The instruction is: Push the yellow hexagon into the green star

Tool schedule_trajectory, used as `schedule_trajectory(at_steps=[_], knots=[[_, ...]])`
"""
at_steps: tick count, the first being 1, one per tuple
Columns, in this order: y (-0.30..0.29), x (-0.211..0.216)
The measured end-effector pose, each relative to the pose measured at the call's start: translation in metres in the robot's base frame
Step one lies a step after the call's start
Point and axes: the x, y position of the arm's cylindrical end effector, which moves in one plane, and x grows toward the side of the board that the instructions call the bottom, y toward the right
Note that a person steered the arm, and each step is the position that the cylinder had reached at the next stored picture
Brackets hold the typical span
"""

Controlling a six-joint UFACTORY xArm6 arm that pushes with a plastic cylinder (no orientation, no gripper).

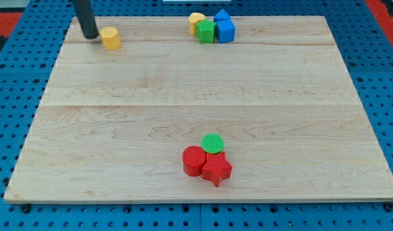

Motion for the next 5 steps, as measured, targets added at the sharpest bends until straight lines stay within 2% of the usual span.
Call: schedule_trajectory(at_steps=[1, 2, 3, 5], knots=[[0.014, 0.006], [0.07, 0.005], [0.1, 0.005], [0.103, -0.02]])
